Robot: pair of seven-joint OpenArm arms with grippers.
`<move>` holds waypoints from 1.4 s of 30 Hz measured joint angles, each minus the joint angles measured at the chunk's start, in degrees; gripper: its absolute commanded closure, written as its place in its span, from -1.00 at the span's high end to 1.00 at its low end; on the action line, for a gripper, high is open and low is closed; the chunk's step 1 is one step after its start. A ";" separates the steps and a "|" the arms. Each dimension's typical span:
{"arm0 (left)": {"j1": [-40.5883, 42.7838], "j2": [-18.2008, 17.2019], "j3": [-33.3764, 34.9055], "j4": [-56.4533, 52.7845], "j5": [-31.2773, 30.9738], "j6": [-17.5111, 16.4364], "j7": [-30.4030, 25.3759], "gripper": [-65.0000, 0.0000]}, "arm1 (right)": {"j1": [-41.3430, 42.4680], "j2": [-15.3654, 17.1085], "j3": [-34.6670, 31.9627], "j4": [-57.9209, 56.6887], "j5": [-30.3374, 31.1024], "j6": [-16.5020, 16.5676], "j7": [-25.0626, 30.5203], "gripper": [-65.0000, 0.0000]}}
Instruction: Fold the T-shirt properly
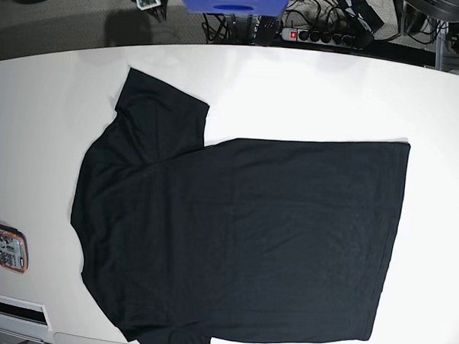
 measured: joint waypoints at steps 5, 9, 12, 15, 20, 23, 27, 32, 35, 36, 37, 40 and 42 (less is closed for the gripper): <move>0.09 1.90 -4.66 4.20 -0.09 0.04 -0.44 -1.00 | -0.07 -0.02 1.84 3.87 -0.02 -0.15 0.90 -1.00; 0.07 2.32 -5.20 5.25 0.02 0.04 -0.42 -1.00 | -0.11 0.02 2.80 4.61 -0.02 -0.11 0.17 -1.00; 0.13 3.72 -5.11 5.77 0.20 -0.15 -0.22 -1.00 | -0.26 0.02 3.32 4.55 -0.02 0.04 0.15 -1.00; 0.04 4.26 -4.96 6.58 0.22 -0.17 -0.22 -1.00 | -0.17 0.02 3.76 4.59 -0.02 0.02 0.33 -1.00; -0.28 5.92 -4.92 7.13 0.24 -0.22 -0.02 -1.00 | -0.24 0.04 4.15 6.29 -0.04 0.22 0.17 -1.00; -0.31 6.78 -5.07 7.21 0.04 -0.17 0.00 -1.00 | -0.22 0.92 4.22 6.75 -0.02 0.31 0.44 -1.00; -0.37 10.69 -5.09 7.21 0.04 -0.20 -0.02 -1.00 | -0.22 5.66 3.65 6.73 -0.07 0.33 0.13 -1.00; -0.46 13.68 -5.01 7.21 0.11 -0.26 0.00 -1.00 | 0.09 9.55 3.96 6.73 -0.02 0.11 -0.28 -1.00; -0.55 15.54 -5.29 7.21 0.02 -0.11 0.02 -1.00 | 0.04 11.04 3.63 6.73 -0.09 0.61 0.15 -1.00; -0.52 16.68 -5.27 7.21 0.07 -0.20 0.07 -1.00 | 0.00 12.55 3.41 6.73 -0.13 0.68 0.13 -1.00; -0.52 17.79 -5.27 7.21 0.07 -0.17 0.13 -1.00 | 0.04 14.25 3.41 6.73 -0.20 0.57 0.13 -1.00; -1.16 20.57 -5.27 7.21 0.07 -0.20 -0.07 -1.00 | 0.09 17.94 4.11 6.73 -0.13 0.09 -0.11 -1.00; -2.47 22.21 -5.27 7.21 0.07 -0.09 0.07 -1.00 | 1.27 19.32 4.22 6.67 -0.04 0.22 -0.57 -1.00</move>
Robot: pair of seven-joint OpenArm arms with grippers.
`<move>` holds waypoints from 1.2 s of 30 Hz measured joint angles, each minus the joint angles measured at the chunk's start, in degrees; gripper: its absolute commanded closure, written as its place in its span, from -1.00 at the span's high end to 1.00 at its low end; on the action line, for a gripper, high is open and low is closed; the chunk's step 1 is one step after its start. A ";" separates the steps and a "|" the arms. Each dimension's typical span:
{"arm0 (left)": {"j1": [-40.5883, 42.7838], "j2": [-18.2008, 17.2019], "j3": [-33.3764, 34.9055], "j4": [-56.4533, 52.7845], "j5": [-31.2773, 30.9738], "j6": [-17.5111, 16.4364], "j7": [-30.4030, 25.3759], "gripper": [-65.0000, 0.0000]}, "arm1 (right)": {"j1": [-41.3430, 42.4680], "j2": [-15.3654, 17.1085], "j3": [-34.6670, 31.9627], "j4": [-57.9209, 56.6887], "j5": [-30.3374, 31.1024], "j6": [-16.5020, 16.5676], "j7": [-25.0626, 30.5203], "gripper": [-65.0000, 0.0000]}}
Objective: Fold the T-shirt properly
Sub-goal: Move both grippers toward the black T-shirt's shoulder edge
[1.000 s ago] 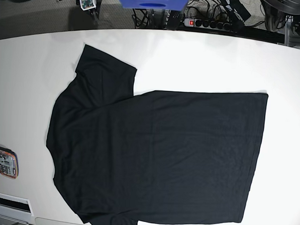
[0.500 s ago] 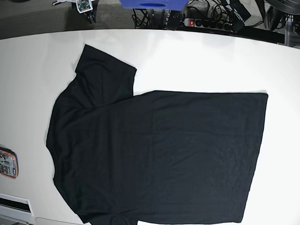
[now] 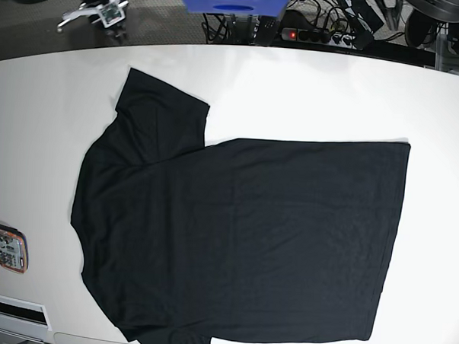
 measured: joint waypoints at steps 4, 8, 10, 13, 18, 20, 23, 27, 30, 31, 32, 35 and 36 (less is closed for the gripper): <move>-1.01 2.73 -0.04 0.48 -0.02 0.04 -0.02 -1.00 | 2.45 1.49 -0.24 0.31 0.00 -0.04 0.92 -0.77; -1.20 3.72 -0.04 1.25 -0.13 -0.02 0.24 -1.00 | 1.73 4.00 -0.35 0.09 -0.63 0.94 0.28 -0.39; -2.56 3.63 -0.15 2.58 -0.22 0.13 0.31 -1.00 | 2.10 4.57 -0.11 0.09 -0.57 -0.13 0.35 -0.29; -2.82 3.69 -0.13 3.37 0.02 0.11 -0.07 -1.00 | 2.16 4.48 -0.17 0.31 -0.59 0.33 0.63 -0.25; -3.52 2.12 -0.15 3.17 4.17 0.09 0.26 -0.63 | 2.14 4.35 0.98 0.55 -0.57 0.09 0.52 -0.24; -4.57 1.01 -0.15 3.26 7.91 -0.13 0.26 -0.52 | 2.10 4.37 1.64 0.98 -0.57 0.09 0.28 -0.24; -4.07 0.17 -0.28 4.04 12.31 -0.28 0.52 -0.41 | 3.08 4.15 1.64 1.46 -0.59 0.48 0.28 -0.23; -4.02 -0.79 -1.64 11.02 15.89 -0.48 7.34 -0.39 | 3.89 4.13 1.66 1.92 -0.61 0.33 -3.78 -0.23; -5.55 -2.47 -3.02 16.28 18.43 -0.39 14.29 -0.39 | 6.99 4.00 1.33 1.77 -5.77 0.59 -8.26 -0.23; -5.88 -2.99 -3.34 17.44 18.93 -0.55 16.09 -0.39 | 8.13 3.96 1.29 1.79 -8.17 0.52 -8.63 -0.23; -6.19 -3.56 -3.54 18.69 19.98 -0.46 17.49 -0.39 | 8.98 3.87 1.29 2.01 -11.10 0.26 -9.38 -0.23; -6.58 -5.90 -3.50 21.24 23.19 -0.79 22.14 -0.39 | 10.38 -0.28 0.50 1.97 -19.47 0.13 -10.78 -0.25; -7.19 -6.47 -3.50 21.70 23.82 -0.72 23.52 -0.39 | 11.10 -2.45 -0.15 1.84 -22.05 0.76 -10.78 -0.25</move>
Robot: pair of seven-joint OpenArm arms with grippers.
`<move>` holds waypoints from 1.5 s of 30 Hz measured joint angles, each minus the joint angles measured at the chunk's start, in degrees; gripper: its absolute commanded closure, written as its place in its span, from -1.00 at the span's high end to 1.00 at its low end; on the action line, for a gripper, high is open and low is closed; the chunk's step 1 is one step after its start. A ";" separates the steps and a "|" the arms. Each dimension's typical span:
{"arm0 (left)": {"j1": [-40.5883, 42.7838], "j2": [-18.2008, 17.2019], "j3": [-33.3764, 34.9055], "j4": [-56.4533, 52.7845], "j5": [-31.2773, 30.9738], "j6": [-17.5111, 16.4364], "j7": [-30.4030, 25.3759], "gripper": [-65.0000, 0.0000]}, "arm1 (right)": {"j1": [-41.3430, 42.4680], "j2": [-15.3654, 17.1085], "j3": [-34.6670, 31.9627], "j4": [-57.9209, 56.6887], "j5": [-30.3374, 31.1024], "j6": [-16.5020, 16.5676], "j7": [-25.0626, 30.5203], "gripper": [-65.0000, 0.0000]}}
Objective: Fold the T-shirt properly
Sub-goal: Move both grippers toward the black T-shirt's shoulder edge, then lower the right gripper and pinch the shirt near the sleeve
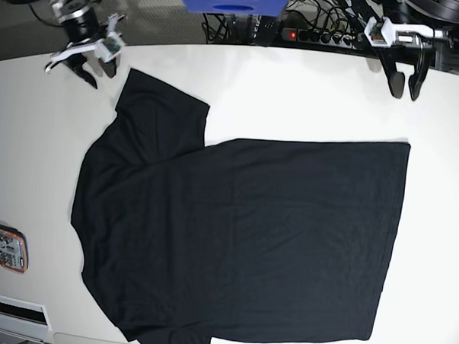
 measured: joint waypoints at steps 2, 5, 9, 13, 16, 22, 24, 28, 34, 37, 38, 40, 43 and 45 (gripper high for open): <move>-1.70 -0.68 -0.02 0.66 1.49 0.02 2.08 -0.39 | 1.27 -2.91 -1.99 0.02 -5.51 0.79 1.31 -0.25; -2.45 -2.56 -0.02 1.77 4.55 0.15 4.74 -0.39 | 1.62 -5.53 -4.39 0.13 -12.41 0.15 1.01 -0.25; -3.30 -3.52 0.02 1.64 10.14 -0.17 9.57 -0.39 | 2.34 -7.28 -8.85 0.09 -18.01 0.44 0.11 -0.25; -5.25 -3.82 0.24 1.92 15.23 -0.02 10.88 -0.38 | 3.43 -7.52 -15.39 0.13 -23.04 0.37 -10.45 -0.25; -4.87 -5.27 0.24 1.62 17.49 -0.68 12.61 -0.38 | 4.76 -7.02 -22.27 0.04 -26.60 0.42 -18.78 -0.25; -7.15 -7.19 0.20 1.68 17.75 -0.04 12.48 -0.38 | 9.11 -7.34 -32.57 0.04 -29.29 0.00 -30.84 -0.24; -6.69 -6.91 0.20 1.62 17.75 -0.07 12.83 -0.38 | 10.14 -6.99 -34.58 -0.07 -29.27 0.39 -33.99 -0.24; -7.19 -6.71 0.24 1.53 17.75 -0.37 12.50 -0.38 | 11.72 -7.10 -35.56 -0.13 -29.55 4.22 -36.02 -0.23; -6.93 -7.96 1.20 0.59 17.70 -0.15 17.44 -0.38 | 11.93 -7.04 -35.76 -0.26 -29.07 9.60 -36.37 -0.23; -7.10 -9.46 3.48 0.02 17.53 -0.42 19.52 -0.38 | 14.32 -7.04 -35.76 -0.31 -28.92 9.84 -36.52 -0.24; -7.21 -9.46 4.13 0.00 17.53 -0.44 21.14 -0.38 | 15.52 -7.04 -35.76 -0.33 -28.94 9.84 -36.54 -0.24; -7.19 -9.44 4.90 -0.26 17.49 -3.30 22.60 -0.38 | 17.92 -7.06 -35.74 -0.35 -28.96 9.66 -36.35 -0.24; -8.98 -9.38 5.53 -1.25 17.59 -12.41 24.52 -0.38 | 19.74 -7.04 -35.69 -0.35 -29.09 9.57 -36.35 -0.24; -10.34 -9.42 5.51 -1.33 17.55 -16.55 24.20 -0.38 | 19.34 -7.04 -35.71 -0.35 -27.28 9.55 -36.57 -0.24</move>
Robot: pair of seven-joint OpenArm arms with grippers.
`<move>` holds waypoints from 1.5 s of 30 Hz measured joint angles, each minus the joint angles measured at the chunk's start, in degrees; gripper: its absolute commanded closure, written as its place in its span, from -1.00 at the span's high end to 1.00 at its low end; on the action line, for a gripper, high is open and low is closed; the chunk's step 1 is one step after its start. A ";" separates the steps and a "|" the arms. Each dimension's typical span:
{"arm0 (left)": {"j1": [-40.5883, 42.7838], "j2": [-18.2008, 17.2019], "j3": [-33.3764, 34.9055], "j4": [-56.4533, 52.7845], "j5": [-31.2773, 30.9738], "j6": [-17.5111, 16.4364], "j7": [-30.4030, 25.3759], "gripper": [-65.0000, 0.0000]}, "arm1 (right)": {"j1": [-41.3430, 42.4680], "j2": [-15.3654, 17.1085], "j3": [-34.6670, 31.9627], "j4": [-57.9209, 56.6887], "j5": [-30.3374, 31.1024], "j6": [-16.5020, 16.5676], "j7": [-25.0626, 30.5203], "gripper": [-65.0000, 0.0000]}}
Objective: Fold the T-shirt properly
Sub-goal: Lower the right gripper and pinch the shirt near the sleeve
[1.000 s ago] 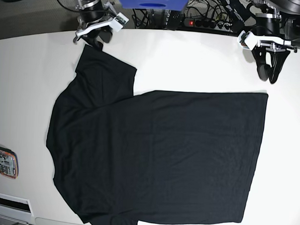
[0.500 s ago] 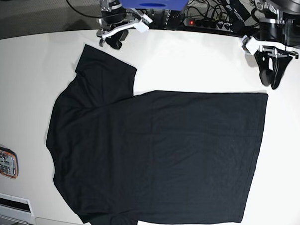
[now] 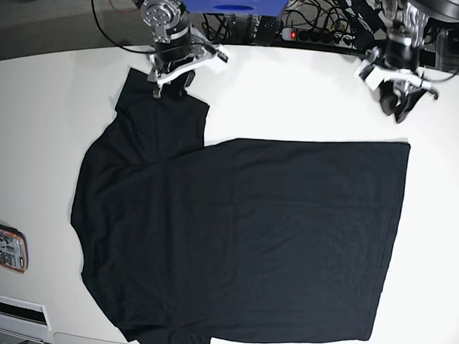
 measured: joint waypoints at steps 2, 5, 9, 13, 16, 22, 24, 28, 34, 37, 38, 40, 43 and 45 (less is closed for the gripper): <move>-1.40 -1.03 0.00 -0.28 0.02 -2.93 -0.42 -0.38 | -0.26 0.00 -0.04 -0.02 3.48 0.33 0.00 -0.24; -3.30 -2.25 -0.15 -0.70 0.17 -4.79 0.37 -0.38 | -0.04 -0.04 -0.04 -0.02 7.72 0.28 -2.23 -0.24; -4.46 -2.29 -0.11 -0.52 3.19 -4.79 -0.50 -0.38 | 0.11 0.07 -0.04 -0.02 8.98 0.26 -2.82 -0.24; -4.61 -1.70 -0.33 -0.57 7.96 -5.09 -0.20 -0.38 | 0.35 0.85 -0.04 -0.02 9.20 0.26 -2.73 -0.24; -5.20 -0.79 -0.31 -0.57 9.20 -4.98 -0.22 -0.38 | 0.42 1.29 -0.04 -0.44 9.16 -0.02 -2.82 -0.24; -7.78 -0.92 -0.72 -0.55 9.25 -4.76 -0.42 -0.38 | 5.73 1.05 -0.04 -1.44 9.29 -0.04 -2.47 -0.24; -7.85 -0.92 -1.51 -0.57 9.27 -5.03 -0.42 -0.38 | 6.12 1.25 0.09 -1.79 9.55 -0.83 -2.47 -0.24; -7.37 -0.87 -1.66 -0.57 9.42 -5.38 -0.15 -0.38 | 6.05 1.22 1.97 -3.32 14.10 -0.72 -2.10 -0.24; -7.54 -0.85 -1.68 -0.57 9.40 -5.03 -0.22 -0.38 | 3.52 3.50 2.51 -2.05 13.84 -1.11 -2.80 -0.24; -7.54 -0.92 -1.66 -0.57 9.44 -5.20 -0.20 -0.38 | 3.48 3.15 2.43 -1.92 14.32 -0.98 -2.71 -0.24; -7.54 -0.92 -1.68 -0.57 9.42 -5.18 -0.22 -0.38 | 3.80 3.19 2.45 -1.99 14.78 -0.70 -2.43 -0.24; -7.56 -0.94 -1.68 -0.57 9.42 -5.05 -0.22 -0.38 | 3.72 3.17 2.51 -2.27 14.99 -0.92 -1.86 -0.24; -7.56 -0.94 -1.68 -0.66 9.44 -5.20 -0.20 -0.38 | 4.44 3.85 2.86 -3.02 16.96 -1.57 -1.77 -0.24; -7.54 -1.05 -1.68 -0.70 9.42 -5.18 -0.20 -0.38 | 6.34 4.76 3.32 -4.04 20.09 -1.97 -1.99 -0.24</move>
